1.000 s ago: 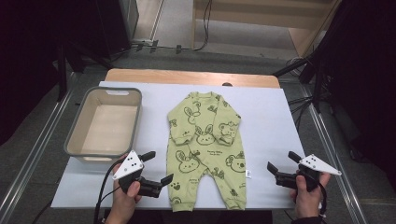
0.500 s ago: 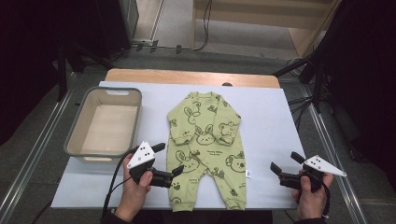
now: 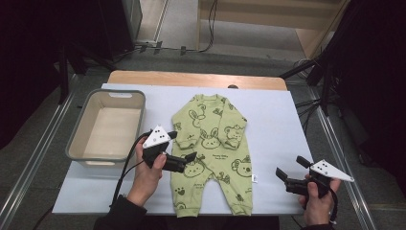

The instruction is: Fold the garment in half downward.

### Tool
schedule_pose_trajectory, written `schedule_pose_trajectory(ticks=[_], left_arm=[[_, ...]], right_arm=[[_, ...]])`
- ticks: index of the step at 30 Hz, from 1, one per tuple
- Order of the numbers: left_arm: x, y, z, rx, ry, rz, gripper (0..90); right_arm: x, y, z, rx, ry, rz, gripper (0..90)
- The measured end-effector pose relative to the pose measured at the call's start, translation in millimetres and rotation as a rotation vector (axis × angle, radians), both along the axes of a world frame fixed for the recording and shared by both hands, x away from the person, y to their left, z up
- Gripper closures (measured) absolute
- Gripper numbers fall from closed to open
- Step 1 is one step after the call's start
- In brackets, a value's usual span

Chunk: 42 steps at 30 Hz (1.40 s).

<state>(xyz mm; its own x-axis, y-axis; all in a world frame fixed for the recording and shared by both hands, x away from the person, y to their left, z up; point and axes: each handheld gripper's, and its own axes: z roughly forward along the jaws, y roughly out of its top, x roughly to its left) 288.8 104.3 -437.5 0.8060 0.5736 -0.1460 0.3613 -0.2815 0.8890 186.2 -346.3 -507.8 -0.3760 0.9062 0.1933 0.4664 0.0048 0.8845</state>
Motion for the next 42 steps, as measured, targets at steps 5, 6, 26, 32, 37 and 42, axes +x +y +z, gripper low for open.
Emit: schedule_pose_trajectory(ticks=[5,6,26,32,37,42], left_arm=[[16.4,-6.8,2.8,0.006,0.01,0.001,0.5],[20.3,-8.3,2.9,0.01,0.013,0.002,0.5],[105.7,-30.5,-7.9,0.08,0.113,0.157,17.4],[134.6,-32.0,-17.2,0.117,0.164,0.198,26.0],[156.9,-31.2,-23.4,0.148,0.199,0.247,34.3],[174.3,-33.8,-28.5,0.162,0.224,0.284,43.8]], right_arm=[[0.0,-0.4,-0.2,0.0,0.004,-0.002,0.0],[0.0,-0.6,-0.2,0.001,0.004,-0.003,0.0],[1.5,-0.6,-1.9,0.012,0.014,0.001,0.0],[3.0,0.2,-2.8,0.012,0.016,0.004,0.0],[4.2,0.4,-4.1,0.011,0.019,0.007,0.0],[6.0,1.9,-5.3,0.016,0.025,0.01,0.0]])
